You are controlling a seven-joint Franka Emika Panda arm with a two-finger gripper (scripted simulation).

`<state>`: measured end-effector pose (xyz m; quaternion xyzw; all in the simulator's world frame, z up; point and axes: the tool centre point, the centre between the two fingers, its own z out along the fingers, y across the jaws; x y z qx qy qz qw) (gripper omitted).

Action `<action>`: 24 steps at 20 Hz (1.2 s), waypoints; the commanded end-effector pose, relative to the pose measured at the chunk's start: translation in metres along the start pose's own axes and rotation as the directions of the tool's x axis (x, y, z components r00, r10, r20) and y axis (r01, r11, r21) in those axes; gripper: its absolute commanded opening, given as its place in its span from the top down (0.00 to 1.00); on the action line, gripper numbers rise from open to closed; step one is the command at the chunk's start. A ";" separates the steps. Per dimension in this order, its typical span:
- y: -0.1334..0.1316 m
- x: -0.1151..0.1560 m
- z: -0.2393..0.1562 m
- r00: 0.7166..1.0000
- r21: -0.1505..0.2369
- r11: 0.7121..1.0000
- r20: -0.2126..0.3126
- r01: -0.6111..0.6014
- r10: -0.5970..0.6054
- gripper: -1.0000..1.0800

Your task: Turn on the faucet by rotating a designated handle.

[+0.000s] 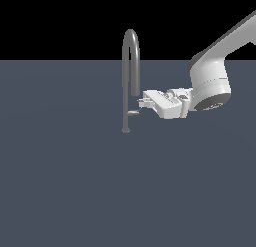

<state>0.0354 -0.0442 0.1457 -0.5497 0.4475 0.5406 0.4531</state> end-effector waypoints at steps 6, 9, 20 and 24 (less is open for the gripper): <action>0.020 0.027 0.000 1.000 -0.006 1.000 0.005 -0.011 0.011 1.00; 0.027 0.040 0.000 1.000 -0.007 1.000 0.005 -0.014 0.014 1.00; 0.020 0.048 0.000 1.000 -0.012 1.000 0.012 0.015 -0.014 1.00; 0.016 0.063 0.000 1.000 -0.011 1.000 0.010 0.006 -0.006 1.00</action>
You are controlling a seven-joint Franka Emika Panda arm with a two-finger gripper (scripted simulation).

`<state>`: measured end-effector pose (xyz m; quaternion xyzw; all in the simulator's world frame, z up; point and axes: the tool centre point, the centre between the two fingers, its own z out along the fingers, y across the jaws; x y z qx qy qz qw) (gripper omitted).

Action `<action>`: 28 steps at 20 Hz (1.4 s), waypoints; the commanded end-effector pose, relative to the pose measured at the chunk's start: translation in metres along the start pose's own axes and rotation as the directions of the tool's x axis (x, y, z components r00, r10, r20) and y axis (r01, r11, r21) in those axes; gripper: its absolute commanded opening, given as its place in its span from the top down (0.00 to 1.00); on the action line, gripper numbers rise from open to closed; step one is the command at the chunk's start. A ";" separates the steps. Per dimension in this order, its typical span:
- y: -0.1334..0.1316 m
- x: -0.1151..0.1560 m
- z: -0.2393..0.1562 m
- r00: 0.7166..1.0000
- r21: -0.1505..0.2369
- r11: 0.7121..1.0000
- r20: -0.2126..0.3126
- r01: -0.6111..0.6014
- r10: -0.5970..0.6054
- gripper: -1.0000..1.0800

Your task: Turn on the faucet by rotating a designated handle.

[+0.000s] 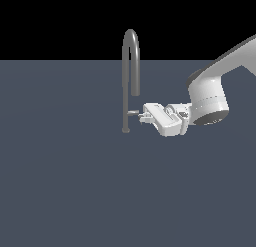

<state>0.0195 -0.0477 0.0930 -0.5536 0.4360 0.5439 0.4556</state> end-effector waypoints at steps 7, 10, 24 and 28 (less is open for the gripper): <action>-0.005 0.036 0.000 1.000 0.008 1.000 -0.005 -0.023 0.023 1.00; -0.007 0.046 0.000 1.000 0.009 1.000 -0.006 -0.028 0.028 1.00; -0.027 0.047 0.000 1.000 0.005 1.000 -0.003 -0.015 0.015 1.00; -0.031 0.055 0.000 1.000 0.007 1.000 -0.005 -0.021 0.021 1.00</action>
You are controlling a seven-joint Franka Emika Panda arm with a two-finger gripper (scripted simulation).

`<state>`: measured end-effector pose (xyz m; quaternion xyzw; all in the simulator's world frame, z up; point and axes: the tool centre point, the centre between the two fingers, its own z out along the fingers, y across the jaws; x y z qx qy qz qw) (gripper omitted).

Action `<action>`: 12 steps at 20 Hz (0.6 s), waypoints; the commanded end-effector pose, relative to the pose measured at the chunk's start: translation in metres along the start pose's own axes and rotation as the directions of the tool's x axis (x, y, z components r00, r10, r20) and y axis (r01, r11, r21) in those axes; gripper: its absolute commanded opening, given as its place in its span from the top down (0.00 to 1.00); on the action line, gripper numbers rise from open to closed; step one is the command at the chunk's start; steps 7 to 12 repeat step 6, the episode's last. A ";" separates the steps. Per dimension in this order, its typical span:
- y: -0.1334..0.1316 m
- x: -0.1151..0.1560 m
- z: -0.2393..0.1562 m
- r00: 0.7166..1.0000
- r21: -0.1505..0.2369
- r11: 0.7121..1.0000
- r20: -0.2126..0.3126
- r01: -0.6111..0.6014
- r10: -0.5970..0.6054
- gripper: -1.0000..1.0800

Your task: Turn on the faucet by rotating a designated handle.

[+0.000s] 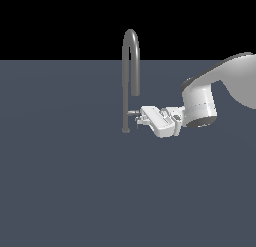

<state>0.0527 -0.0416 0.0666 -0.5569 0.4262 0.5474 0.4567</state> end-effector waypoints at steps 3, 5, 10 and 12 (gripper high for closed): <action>-0.001 0.034 0.000 0.999 0.024 0.999 -0.015 -0.037 0.037 1.00; -0.003 0.037 0.000 0.999 0.025 0.999 -0.016 -0.040 0.040 1.00; -0.003 0.037 0.000 0.999 0.025 0.999 -0.016 -0.040 0.040 1.00; -0.003 0.037 0.000 0.999 0.025 0.999 -0.016 -0.040 0.040 1.00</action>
